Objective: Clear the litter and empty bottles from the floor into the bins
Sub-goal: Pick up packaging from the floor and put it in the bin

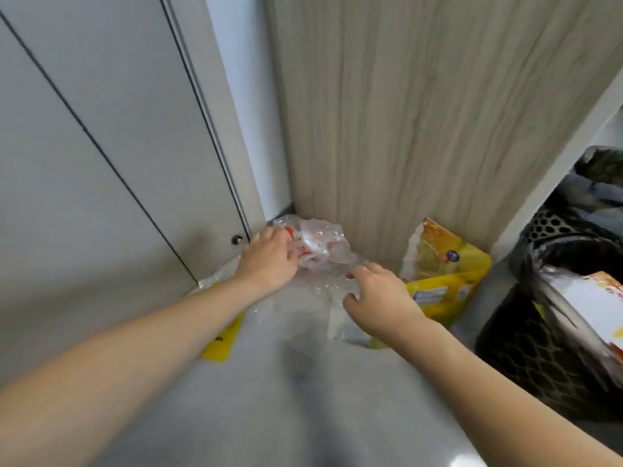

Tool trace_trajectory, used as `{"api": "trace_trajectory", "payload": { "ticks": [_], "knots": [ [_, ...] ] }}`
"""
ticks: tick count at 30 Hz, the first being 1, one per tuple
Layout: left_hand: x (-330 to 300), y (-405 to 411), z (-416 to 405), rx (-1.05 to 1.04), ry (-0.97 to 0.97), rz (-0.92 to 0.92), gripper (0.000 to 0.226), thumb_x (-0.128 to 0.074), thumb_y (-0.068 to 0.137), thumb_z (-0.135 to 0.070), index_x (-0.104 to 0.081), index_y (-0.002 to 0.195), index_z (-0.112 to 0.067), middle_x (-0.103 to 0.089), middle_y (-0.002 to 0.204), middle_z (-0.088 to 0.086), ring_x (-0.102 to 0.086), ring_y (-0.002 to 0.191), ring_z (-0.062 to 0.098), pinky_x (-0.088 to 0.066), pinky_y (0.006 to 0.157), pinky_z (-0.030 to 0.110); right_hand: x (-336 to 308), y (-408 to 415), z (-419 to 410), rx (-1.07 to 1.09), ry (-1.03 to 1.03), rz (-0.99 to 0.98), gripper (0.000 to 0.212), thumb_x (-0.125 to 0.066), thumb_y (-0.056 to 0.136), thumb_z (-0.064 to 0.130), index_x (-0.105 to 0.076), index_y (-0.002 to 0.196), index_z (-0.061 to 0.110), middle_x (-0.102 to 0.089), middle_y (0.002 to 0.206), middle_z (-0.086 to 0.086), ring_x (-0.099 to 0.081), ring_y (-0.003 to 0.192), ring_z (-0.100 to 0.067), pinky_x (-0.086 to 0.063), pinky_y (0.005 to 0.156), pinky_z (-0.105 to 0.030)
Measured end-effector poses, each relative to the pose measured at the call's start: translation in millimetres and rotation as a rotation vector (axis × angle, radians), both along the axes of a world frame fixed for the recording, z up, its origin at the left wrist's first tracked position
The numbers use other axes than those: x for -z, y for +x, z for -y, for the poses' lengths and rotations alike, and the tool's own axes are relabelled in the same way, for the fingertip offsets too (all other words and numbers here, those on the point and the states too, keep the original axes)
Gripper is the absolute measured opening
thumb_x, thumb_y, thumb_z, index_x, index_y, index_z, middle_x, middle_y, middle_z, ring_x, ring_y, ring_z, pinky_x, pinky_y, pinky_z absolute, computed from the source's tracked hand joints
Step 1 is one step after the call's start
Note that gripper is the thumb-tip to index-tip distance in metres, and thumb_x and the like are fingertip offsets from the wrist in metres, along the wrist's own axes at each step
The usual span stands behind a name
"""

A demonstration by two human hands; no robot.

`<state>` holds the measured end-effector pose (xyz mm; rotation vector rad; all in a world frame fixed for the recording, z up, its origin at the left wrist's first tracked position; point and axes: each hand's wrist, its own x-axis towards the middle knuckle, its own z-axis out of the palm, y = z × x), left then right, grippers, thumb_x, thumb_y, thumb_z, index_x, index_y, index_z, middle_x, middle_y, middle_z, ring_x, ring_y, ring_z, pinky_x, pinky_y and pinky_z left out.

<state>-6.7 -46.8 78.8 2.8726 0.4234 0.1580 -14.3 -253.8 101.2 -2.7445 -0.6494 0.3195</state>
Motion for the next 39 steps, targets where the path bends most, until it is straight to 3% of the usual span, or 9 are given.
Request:
{"api": "trace_trajectory", "payload": {
  "ticks": [5,10,16,19,22,28,30,33,39],
  "knots": [
    [65.0,-40.8,-90.6,-0.111,-0.065,-0.072,0.034,-0.052,0.088,-0.031,-0.058,0.116,-0.012,-0.058,0.120,0.014,-0.051,0.116,0.037,-0.040,0.099,0.041,28.3,-23.4,-70.5,-0.282,-0.149,0.200,0.047,-0.046,0.084,0.025,-0.054,0.131,0.019,-0.051,0.132,-0.003,-0.039,0.129,-0.025,-0.005,0.119,-0.041],
    [146.0,-84.1,-135.2,-0.379,-0.215,-0.298,0.061,-0.053,0.090,-0.050,-0.042,0.138,-0.015,-0.042,0.141,0.012,-0.035,0.132,0.033,-0.031,0.108,0.040,53.5,-13.3,-103.3,-0.302,-0.299,0.307,0.047,-0.033,0.071,0.024,-0.068,0.099,0.012,-0.064,0.104,-0.011,-0.056,0.110,-0.035,-0.025,0.114,-0.052],
    [206.9,-89.6,-122.5,-0.438,-0.201,-0.439,0.103,-0.045,0.075,-0.080,-0.012,0.152,-0.020,-0.006,0.159,0.010,-0.002,0.147,0.031,-0.005,0.117,0.052,78.5,1.3,-116.3,-0.371,-0.471,0.214,0.049,-0.036,0.077,0.026,-0.054,0.122,0.015,-0.051,0.127,-0.008,-0.042,0.125,-0.031,-0.009,0.118,-0.046],
    [220.8,-93.4,-112.8,-0.466,-0.119,-0.289,0.096,-0.038,0.076,-0.078,-0.029,0.149,-0.016,-0.022,0.157,0.015,-0.017,0.143,0.034,-0.011,0.114,0.057,91.9,6.2,-134.1,-0.399,-0.483,0.186,0.048,-0.041,0.084,0.024,-0.044,0.132,0.017,-0.035,0.143,-0.008,-0.027,0.136,-0.030,-0.003,0.119,-0.046],
    [236.2,-103.1,-109.9,-0.435,0.018,-0.087,0.077,-0.051,0.079,-0.066,-0.054,0.133,-0.012,-0.048,0.140,0.018,-0.045,0.123,0.037,-0.027,0.108,0.056,105.6,9.6,-153.3,-0.418,-0.450,0.185,0.052,-0.042,0.087,0.023,-0.038,0.139,0.016,-0.025,0.151,-0.009,-0.018,0.141,-0.031,-0.001,0.119,-0.046],
    [244.3,-102.2,-110.7,-0.435,0.108,0.052,0.065,-0.056,0.079,-0.059,-0.061,0.123,-0.011,-0.055,0.129,0.017,-0.051,0.110,0.038,-0.032,0.105,0.053,134.9,25.0,-157.5,-0.218,-0.491,0.144,0.072,-0.046,0.088,0.033,-0.012,0.150,0.020,-0.003,0.158,-0.009,-0.002,0.145,-0.030,0.004,0.118,-0.052],
    [245.5,-101.5,-111.0,-0.418,0.122,0.088,0.061,-0.056,0.079,-0.057,-0.062,0.118,-0.010,-0.055,0.128,0.018,-0.051,0.109,0.038,-0.032,0.105,0.053,139.0,33.0,-145.6,-0.098,-0.459,0.186,0.081,-0.056,0.082,0.037,-0.016,0.150,0.019,-0.009,0.156,-0.012,-0.008,0.143,-0.032,-0.002,0.117,-0.054],
    [244.6,-101.3,-110.7,-0.407,0.119,0.108,0.050,-0.059,0.075,-0.051,-0.063,0.101,-0.009,-0.056,0.126,0.019,-0.051,0.108,0.039,-0.031,0.107,0.053,137.6,40.2,-119.2,0.090,-0.200,0.350,0.080,-0.071,0.068,0.030,-0.037,0.138,0.013,-0.031,0.141,-0.017,-0.026,0.129,-0.035,-0.022,0.113,-0.055],
    [236.4,-98.4,-104.4,-0.368,0.168,-0.060,0.034,-0.054,0.077,-0.038,-0.064,0.090,-0.008,-0.054,0.124,0.028,-0.050,0.109,0.045,-0.032,0.105,0.058,134.7,58.0,-62.6,0.448,-0.213,0.172,0.098,-0.068,0.078,0.047,-0.014,0.148,0.006,-0.023,0.150,-0.021,-0.021,0.138,-0.040,-0.013,0.116,-0.052]
  ]
}}
